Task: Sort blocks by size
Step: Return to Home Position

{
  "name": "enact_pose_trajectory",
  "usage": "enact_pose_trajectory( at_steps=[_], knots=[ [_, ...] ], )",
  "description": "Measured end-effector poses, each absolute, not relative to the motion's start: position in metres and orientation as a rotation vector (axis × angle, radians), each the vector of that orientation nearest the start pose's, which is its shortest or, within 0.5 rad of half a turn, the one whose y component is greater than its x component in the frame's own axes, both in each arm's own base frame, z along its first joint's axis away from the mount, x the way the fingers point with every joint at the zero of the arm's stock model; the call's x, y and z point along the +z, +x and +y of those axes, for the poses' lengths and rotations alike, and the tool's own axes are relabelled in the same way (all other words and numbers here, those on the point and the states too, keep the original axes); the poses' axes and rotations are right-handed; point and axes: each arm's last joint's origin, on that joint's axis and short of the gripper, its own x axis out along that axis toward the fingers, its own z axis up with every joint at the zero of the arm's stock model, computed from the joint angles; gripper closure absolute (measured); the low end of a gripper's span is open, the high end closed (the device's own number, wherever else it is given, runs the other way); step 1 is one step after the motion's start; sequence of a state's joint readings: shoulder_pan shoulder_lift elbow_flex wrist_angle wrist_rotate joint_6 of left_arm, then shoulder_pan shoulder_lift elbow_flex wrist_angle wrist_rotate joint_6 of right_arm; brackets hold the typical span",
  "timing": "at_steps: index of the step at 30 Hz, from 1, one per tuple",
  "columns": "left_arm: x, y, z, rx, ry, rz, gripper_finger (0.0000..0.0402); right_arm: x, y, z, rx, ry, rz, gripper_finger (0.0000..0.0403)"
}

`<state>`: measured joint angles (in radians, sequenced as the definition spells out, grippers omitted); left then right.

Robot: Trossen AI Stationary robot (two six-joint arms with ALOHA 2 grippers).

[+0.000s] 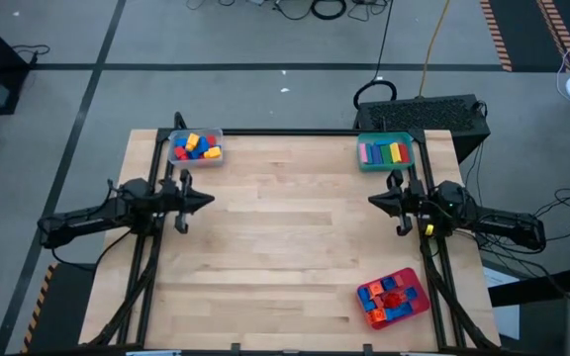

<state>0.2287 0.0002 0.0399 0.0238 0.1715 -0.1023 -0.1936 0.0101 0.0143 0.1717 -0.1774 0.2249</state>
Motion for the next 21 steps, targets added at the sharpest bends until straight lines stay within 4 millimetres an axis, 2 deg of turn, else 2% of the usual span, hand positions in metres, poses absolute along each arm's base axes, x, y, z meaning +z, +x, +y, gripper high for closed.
enact_pose_trajectory(
  at_steps=[6, 15, 21],
  knots=[
    [0.174, 0.096, 0.014, 0.066, -0.136, -0.094, 0.0394, 0.183, 0.095, -0.013, 0.012, 0.196, -0.161, 0.0403],
    [0.170, 0.097, 0.006, 0.145, -0.128, -0.059, 0.0398, 0.177, 0.096, -0.012, 0.035, 0.221, -0.094, 0.0403],
    [0.170, 0.097, 0.002, 0.133, -0.081, -0.058, 0.0399, 0.177, 0.096, -0.012, 0.047, 0.201, -0.090, 0.0403]
  ],
)
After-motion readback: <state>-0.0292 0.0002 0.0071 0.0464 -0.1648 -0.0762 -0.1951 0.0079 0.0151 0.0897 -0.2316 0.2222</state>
